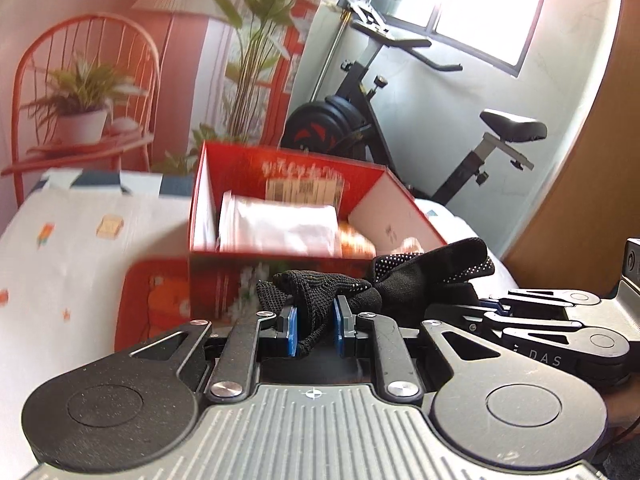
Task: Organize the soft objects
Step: 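Lift the black glove and carry it into the red box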
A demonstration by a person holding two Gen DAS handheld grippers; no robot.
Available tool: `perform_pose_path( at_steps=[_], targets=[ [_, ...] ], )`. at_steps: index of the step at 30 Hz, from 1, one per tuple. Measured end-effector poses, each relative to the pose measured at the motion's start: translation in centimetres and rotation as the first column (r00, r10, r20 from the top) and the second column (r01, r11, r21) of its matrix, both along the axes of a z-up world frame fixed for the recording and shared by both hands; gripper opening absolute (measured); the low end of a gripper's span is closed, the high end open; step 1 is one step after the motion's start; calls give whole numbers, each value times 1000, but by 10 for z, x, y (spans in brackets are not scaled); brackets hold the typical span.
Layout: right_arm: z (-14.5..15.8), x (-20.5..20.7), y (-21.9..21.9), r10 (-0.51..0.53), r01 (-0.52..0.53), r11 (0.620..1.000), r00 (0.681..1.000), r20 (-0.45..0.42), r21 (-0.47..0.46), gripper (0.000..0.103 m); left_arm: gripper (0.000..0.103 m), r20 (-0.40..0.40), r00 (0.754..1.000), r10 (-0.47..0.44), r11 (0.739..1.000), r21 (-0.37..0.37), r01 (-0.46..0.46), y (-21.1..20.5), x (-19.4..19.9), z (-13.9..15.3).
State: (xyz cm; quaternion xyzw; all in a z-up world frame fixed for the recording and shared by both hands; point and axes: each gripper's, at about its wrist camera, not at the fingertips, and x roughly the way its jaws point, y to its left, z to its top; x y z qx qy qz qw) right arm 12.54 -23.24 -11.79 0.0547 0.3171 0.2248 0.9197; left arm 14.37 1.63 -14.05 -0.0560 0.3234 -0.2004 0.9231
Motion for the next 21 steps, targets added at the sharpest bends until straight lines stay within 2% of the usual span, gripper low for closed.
perform_pose_path(
  at_steps=[4,12,21],
  targets=[
    [9,34,-3,-5,5,1000,1000,14,-2,11,18,29,1000,5,1000,6,-5,-7,30,14],
    [22,115,-6,-22,23,999,1000,19,-35,11,18,27,999,33,999,-17,-32,-18,105,27],
    [7,187,-5,-35,35,994,999,-5,-106,11,18,-27,998,50,999,-19,-51,-28,167,12]
  ],
)
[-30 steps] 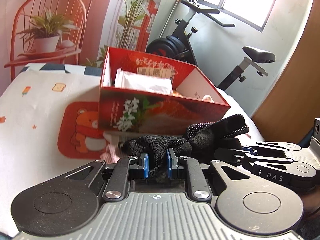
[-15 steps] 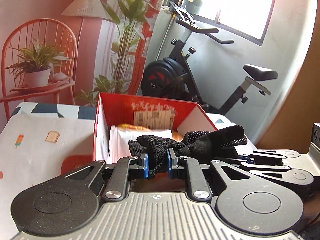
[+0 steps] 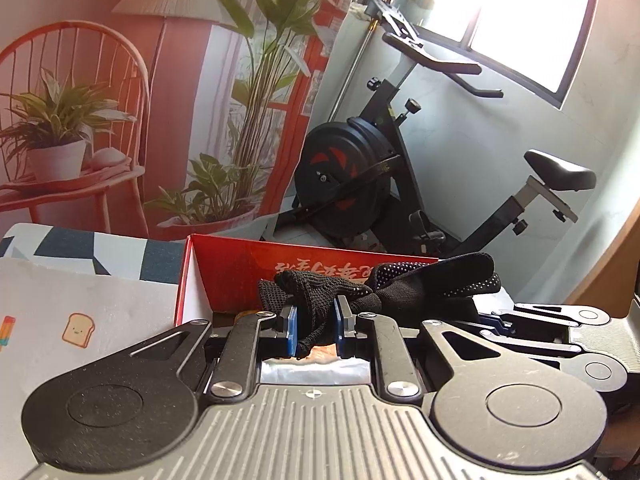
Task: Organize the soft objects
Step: 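Lift the black glove and carry it into the red box, then open both grippers to drop the glove inside the box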
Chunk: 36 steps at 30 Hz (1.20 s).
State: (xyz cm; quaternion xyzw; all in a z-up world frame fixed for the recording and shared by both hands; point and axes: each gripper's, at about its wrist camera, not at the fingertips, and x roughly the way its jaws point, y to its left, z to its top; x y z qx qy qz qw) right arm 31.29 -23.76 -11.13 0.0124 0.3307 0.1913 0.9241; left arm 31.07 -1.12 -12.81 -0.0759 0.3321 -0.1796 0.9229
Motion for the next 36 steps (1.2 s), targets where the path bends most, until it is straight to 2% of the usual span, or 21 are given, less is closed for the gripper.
perform_pose_path(
  at_steps=[7,10,16,18,20,22,24,27,36],
  targets=[
    [-26,34,-3,-6,4,1000,998,-58,-28,12,19,-56,998,-5,1000,20,6,-7,31,-20],
    [-35,44,-6,-24,24,1000,996,-91,-1,13,19,-76,997,-6,1000,27,8,-7,41,-28],
    [-48,52,-7,-70,65,997,992,-108,-47,22,21,-103,994,23,999,50,-18,-8,53,-37],
    [-48,50,-5,-81,74,994,992,-96,-78,24,25,-100,995,19,998,58,-13,-7,50,-35],
    [-46,47,-6,-82,75,994,992,-98,-76,24,25,-86,996,21,998,68,-15,-6,46,-31],
    [-43,43,-7,-85,78,994,992,-91,-77,25,31,-74,997,22,998,68,-17,-4,40,-26],
    [-40,37,-9,-91,84,994,992,-88,-72,26,45,-58,998,25,997,74,-20,-3,33,-20],
    [-33,25,-12,-103,98,993,991,-84,-63,27,50,-29,999,28,996,88,-26,0,20,-12],
    [-21,-25,-15,-123,120,991,990,-61,-55,30,55,-14,999,31,995,99,-29,14,-30,-3]
  ],
)
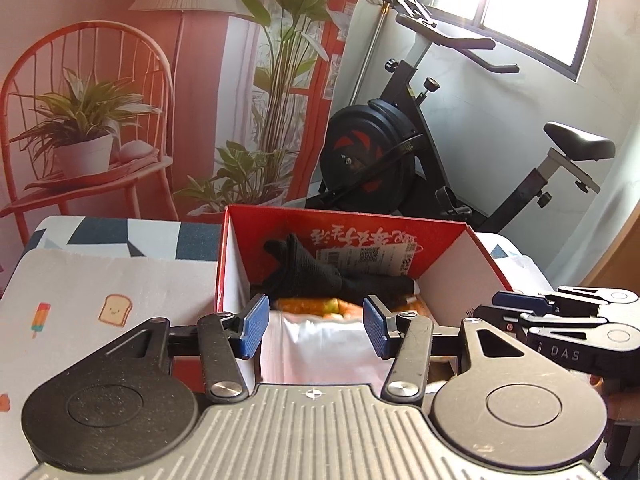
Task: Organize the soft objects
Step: 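Open both grippers to drop the glove inside the box, then move both grippers down to the black eye mask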
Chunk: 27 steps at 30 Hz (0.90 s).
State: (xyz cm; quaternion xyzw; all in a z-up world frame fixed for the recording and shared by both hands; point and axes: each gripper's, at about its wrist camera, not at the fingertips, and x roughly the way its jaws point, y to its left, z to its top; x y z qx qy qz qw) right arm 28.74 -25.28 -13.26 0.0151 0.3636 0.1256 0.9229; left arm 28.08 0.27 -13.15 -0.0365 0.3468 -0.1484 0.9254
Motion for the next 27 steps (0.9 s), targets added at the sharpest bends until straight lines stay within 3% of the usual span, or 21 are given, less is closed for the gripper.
perform_pose_path(
  at_steps=[14,19,27],
  targets=[
    [4,-83,-9,-7,5,998,999,33,56,31,55,-58,998,-28,999,-22,26,11,-78,-26],
    [-14,-107,-7,-6,5,998,1000,15,62,31,55,-101,994,-28,999,-18,26,8,-87,-48],
    [-63,-124,5,-10,17,997,995,-95,75,31,55,-170,985,-1,1000,-16,-2,5,-90,-81]
  ],
)
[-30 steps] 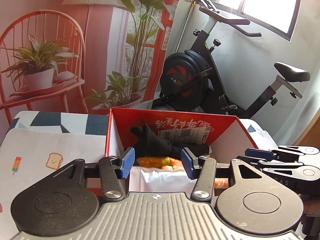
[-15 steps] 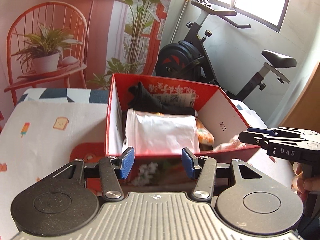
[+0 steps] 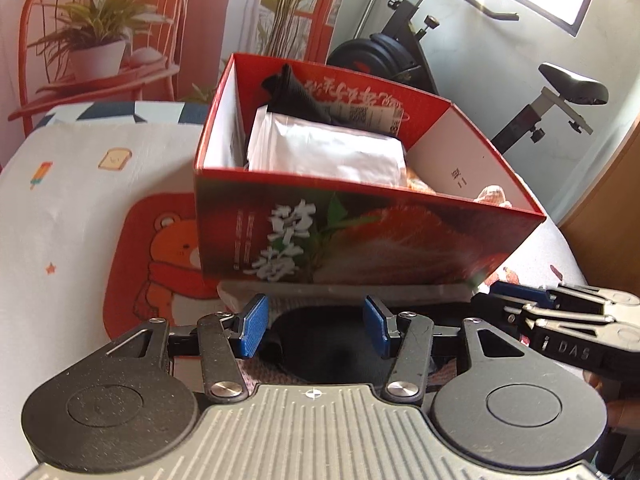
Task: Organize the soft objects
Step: 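Move both grippers down to the black eye mask, then close both grippers on the middle of the black eye mask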
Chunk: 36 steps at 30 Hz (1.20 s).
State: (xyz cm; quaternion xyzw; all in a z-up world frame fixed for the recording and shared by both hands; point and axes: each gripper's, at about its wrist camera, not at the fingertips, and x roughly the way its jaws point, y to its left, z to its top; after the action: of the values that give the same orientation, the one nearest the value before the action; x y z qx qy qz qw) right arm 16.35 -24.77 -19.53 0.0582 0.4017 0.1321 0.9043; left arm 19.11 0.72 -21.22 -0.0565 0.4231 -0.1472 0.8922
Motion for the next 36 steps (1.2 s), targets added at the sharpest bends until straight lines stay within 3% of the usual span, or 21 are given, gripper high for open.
perform_pose_path(
  at_steps=[5,12,24,32,34,36],
  targets=[
    [-16,-12,5,-1,1,1000,1000,-13,-2,32,55,-17,1000,14,1000,-7,-14,-1,-8,-13],
    [-22,-40,8,7,-5,999,998,56,-41,33,55,-11,999,40,999,-35,-40,1,-25,-22],
    [-36,-59,-1,-24,21,999,997,80,28,34,56,23,999,27,999,-35,-26,2,-40,-35],
    [-35,-60,-3,-34,30,998,996,85,50,35,56,50,999,19,1000,4,-20,-4,-43,-41],
    [-34,-60,-3,-39,35,998,995,90,48,38,56,49,999,20,1000,-7,-20,-2,-43,-42],
    [-30,-62,1,-34,34,999,993,115,4,60,56,48,999,20,1000,-15,-19,-1,-43,-42]
  ],
)
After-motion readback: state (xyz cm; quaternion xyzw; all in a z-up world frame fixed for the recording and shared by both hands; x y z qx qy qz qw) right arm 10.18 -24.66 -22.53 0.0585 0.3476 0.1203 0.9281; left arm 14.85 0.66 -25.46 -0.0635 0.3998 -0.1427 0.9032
